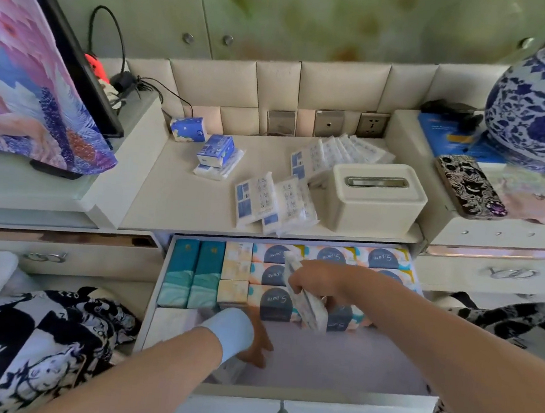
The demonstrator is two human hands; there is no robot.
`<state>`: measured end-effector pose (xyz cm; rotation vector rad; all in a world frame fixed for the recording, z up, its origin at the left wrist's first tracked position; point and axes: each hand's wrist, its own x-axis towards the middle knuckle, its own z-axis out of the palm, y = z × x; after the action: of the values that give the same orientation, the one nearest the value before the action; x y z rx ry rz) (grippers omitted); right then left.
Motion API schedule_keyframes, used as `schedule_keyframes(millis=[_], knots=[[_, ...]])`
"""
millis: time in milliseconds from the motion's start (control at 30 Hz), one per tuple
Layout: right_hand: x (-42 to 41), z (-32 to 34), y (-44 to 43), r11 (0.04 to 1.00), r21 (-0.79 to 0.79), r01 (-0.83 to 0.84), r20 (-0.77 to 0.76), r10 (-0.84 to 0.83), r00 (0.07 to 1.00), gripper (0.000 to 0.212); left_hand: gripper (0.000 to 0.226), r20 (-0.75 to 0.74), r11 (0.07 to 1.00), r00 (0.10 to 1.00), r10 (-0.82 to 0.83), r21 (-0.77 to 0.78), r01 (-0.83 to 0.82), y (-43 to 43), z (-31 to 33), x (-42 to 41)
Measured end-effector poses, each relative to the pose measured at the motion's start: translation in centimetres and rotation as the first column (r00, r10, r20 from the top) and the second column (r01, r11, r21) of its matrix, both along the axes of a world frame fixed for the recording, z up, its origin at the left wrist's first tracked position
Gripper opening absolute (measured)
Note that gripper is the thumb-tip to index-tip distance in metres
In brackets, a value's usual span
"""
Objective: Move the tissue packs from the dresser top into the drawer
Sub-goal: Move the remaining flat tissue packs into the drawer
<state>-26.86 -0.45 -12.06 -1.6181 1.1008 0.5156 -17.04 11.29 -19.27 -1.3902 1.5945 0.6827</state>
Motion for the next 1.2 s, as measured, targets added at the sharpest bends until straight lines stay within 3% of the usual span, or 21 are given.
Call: schedule_keyframes(millis=[67, 133, 267, 367, 533, 667, 700, 733, 833, 933, 1033, 1133, 1200], knots=[[-0.1, -0.3, -0.1, 0.996, -0.056, -0.067, -0.029, 0.066, 0.997, 0.026, 0.061, 0.07, 0.999, 0.997, -0.033, 0.038, 0.03, 0.1, -0.3, 0.1], [0.0, -0.5, -0.1, 0.987, -0.097, -0.124, -0.044, 0.12, 0.992, 0.025, 0.068, 0.084, 0.997, 0.994, 0.066, 0.03, -0.069, 0.1, -1.2, 0.9], [0.6, -0.9, 0.4, 0.991, -0.075, -0.109, -0.105, 0.101, 0.989, 0.039, 0.063, -0.053, 0.931, 0.941, 0.335, -0.139, -0.339, 0.1, -0.9, 2.9], [1.2, -1.5, 1.4, 0.991, -0.043, -0.127, -0.149, 0.119, 0.982, 0.042, 0.044, -0.122, 0.84, 0.889, 0.442, -0.291, -0.458, 0.8, 0.3, 4.0], [1.9, -1.9, 3.4, 0.974, -0.035, -0.225, -0.18, 0.215, 0.96, 0.042, 0.01, -0.303, 0.56, 0.654, 0.693, -0.345, -0.754, 3.3, 0.3, 6.9], [2.8, -2.6, 5.1, 0.939, -0.083, -0.333, -0.222, 0.308, 0.925, 0.04, 0.025, -0.429, 0.288, 0.359, 0.829, -0.221, -0.932, 5.0, 1.0, 8.5], [3.2, -2.8, 5.5, 0.919, -0.09, -0.384, -0.229, 0.356, 0.906, 0.038, 0.024, -0.427, 0.261, 0.318, 0.847, -0.187, -0.947, 5.3, 1.2, 8.7], [3.5, -3.0, 5.9, 0.894, -0.114, -0.433, -0.23, 0.4, 0.887, 0.034, 0.02, -0.397, 0.265, 0.311, 0.863, -0.168, -0.949, 5.7, 1.4, 8.8], [4.5, -3.4, 7.4, 0.836, -0.216, -0.504, -0.239, 0.455, 0.858, 0.033, 0.021, -0.251, 0.464, 0.517, 0.818, -0.242, -0.852, 6.2, 1.1, 9.3], [5.5, -5.0, 8.8, 0.867, -0.2, -0.457, -0.18, 0.426, 0.887, 0.039, 0.023, -0.218, 0.542, 0.59, 0.777, -0.245, -0.804, 6.3, 0.9, 9.2], [6.6, -7.6, 10.0, 0.985, 0.016, -0.173, -0.061, 0.174, 0.983, 0.041, 0.019, -0.266, 0.497, 0.549, 0.793, -0.238, -0.834, 6.4, 0.8, 9.2], [7.3, -8.7, 10.7, 0.962, 0.271, 0.036, -0.036, -0.027, 0.999, 0.042, 0.023, -0.262, 0.579, 0.675, 0.689, -0.361, -0.731, 6.8, 1.0, 9.9], [7.4, -8.8, 10.4, 0.954, 0.298, 0.028, -0.041, -0.016, 0.999, 0.039, 0.03, -0.367, 0.568, 0.711, 0.6, -0.431, -0.701, 7.1, 0.5, 10.6]])
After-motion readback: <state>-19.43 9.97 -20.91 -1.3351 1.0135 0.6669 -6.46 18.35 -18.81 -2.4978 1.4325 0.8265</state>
